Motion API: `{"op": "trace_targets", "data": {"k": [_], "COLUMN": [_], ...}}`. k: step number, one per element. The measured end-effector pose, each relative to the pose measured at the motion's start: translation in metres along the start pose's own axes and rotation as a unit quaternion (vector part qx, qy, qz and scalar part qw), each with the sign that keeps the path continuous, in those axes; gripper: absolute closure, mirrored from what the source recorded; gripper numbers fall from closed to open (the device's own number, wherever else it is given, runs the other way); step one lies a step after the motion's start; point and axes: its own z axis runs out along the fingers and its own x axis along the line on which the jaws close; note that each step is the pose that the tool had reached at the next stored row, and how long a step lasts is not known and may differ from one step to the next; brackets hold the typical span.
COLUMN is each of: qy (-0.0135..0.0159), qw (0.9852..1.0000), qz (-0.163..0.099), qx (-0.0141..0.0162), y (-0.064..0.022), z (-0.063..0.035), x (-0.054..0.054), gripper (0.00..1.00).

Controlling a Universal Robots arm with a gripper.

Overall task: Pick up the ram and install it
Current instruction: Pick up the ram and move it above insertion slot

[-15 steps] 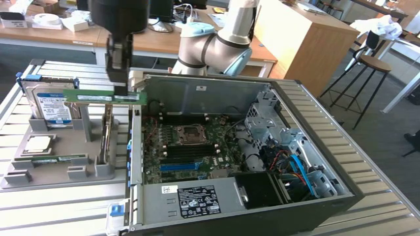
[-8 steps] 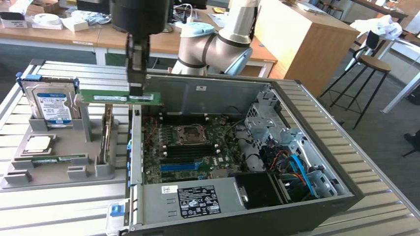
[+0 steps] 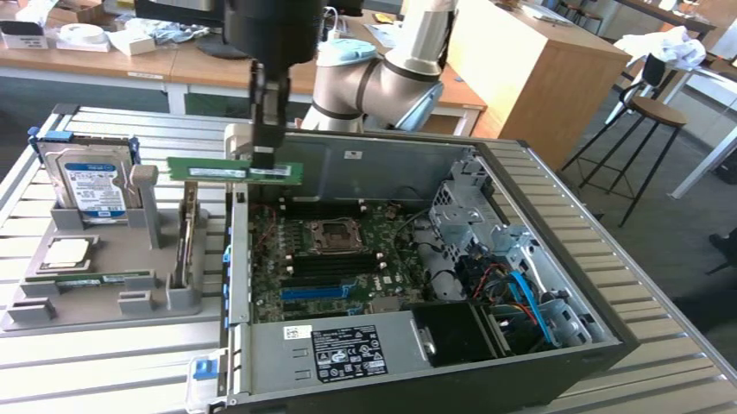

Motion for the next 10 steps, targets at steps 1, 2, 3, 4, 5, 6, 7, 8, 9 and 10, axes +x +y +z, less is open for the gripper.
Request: {"op": "trace_targets", "data": {"k": [1,2,3,4,5,6,7,8,9,10], "qy": [0.0,-0.0001,-0.0001,0.0,-0.0001,-0.0001,0.0,-0.0001,-0.0001,0.0], "qw": [1.0,1.0,1.0,1.0,1.0,1.0,1.0,1.0,1.0,1.0], "qz": [0.0,0.0,0.0,0.0,0.0,0.0,0.0,0.0,0.0,0.0], "qx": [0.0,0.0,0.0,0.0,0.0,0.0,0.0,0.0,0.0,0.0], "y": [-0.0032,-0.0064,-0.0097,-0.013,-0.0167,-0.0201,-0.0236,-0.027,-0.0304,-0.0337], "z": [0.0,-0.0001,-0.0001,-0.0002,-0.0003,-0.0004,-0.0005,-0.0005,-0.0006,-0.0008], "x": [0.0,0.0,0.0,-0.001,-0.001,-0.001,-0.001,-0.001,-0.001,-0.002], "gripper": [0.89,0.89,0.89,0.89,0.89,0.89,0.89,0.89,0.89,0.89]}}
